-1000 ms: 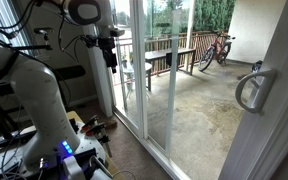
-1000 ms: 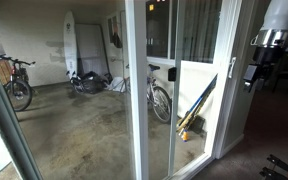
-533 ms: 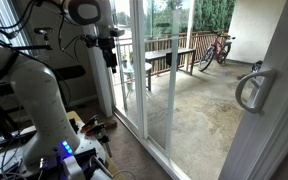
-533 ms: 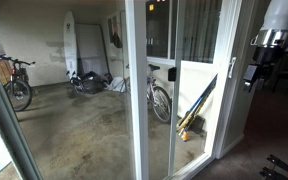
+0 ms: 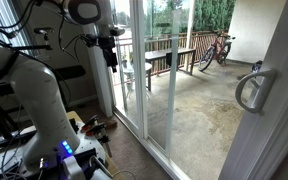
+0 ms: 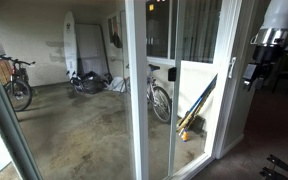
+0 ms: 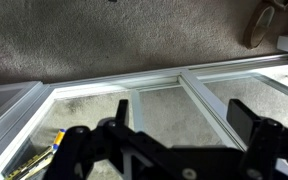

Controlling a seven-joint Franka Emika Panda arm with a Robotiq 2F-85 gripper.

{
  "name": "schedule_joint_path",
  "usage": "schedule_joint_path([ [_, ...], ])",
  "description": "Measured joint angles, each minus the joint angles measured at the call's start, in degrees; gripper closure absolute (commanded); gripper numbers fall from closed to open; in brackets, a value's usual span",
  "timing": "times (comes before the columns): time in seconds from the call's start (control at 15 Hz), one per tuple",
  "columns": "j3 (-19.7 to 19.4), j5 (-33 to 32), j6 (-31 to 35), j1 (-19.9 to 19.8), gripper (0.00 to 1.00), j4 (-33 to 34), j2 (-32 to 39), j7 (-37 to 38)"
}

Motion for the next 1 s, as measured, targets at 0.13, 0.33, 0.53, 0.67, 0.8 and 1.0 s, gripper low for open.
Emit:
schedule_joint_path([
  [0.13,0.0,0.0,1.1,-0.2,0.0,0.2,0.0,0.0],
  [0.33,0.0,0.0,3.2,-0.5,0.0,0.3,0.0,0.7],
  [0.53,-3.5,-2.9,4.1,-3.6,0.0,0.5,-0.1,-0.6],
  [0.67,-9.6,-5.5,4.9,-8.2,0.0,0.6,-0.1,-5.3],
  [0.8,-16.0,-7.6,6.5,-12.7,0.0,1.3,0.7,-10.5],
  [1.0,-25.6,-9.3,9.2,-17.0,0.0,4.8,4.4,-19.8],
])
